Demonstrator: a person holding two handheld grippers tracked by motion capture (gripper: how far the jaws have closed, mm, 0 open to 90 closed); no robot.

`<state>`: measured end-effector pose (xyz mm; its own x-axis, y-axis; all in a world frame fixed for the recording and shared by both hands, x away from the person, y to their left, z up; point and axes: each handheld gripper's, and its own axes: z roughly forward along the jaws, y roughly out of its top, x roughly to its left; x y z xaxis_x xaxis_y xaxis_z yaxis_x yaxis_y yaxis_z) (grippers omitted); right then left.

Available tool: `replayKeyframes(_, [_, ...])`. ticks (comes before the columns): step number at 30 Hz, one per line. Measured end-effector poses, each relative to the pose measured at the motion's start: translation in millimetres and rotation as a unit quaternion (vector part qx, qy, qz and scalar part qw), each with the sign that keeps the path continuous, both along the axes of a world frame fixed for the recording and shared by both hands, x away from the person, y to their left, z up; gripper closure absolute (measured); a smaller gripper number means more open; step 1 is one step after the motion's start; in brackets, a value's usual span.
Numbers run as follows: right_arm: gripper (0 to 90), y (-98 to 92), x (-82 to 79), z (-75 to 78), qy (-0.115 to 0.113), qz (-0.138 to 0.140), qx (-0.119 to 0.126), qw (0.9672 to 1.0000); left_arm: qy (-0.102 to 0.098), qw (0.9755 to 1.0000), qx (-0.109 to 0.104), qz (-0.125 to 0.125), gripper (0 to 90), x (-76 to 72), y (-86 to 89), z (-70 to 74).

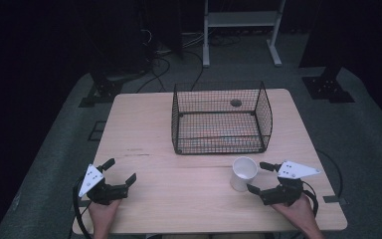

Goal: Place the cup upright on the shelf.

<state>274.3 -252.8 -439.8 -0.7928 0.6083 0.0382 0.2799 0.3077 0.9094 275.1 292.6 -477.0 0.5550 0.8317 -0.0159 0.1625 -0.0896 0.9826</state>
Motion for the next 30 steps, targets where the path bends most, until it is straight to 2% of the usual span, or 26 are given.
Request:
replayKeyframes(19, [3.2, 22.1, 15.2, -8.8, 0.012, 0.000, -0.005, 0.9999, 0.000, 1.0000, 0.000, 0.000, 0.0, -0.1, -0.1, 0.0])
replayKeyframes(30, [5.3, 31.5, 23.0, -7.0, 0.012, -0.004, -0.016, 0.9998, 0.000, 1.0000, -0.001, -0.001, 0.0, -0.1, 0.0, -0.1])
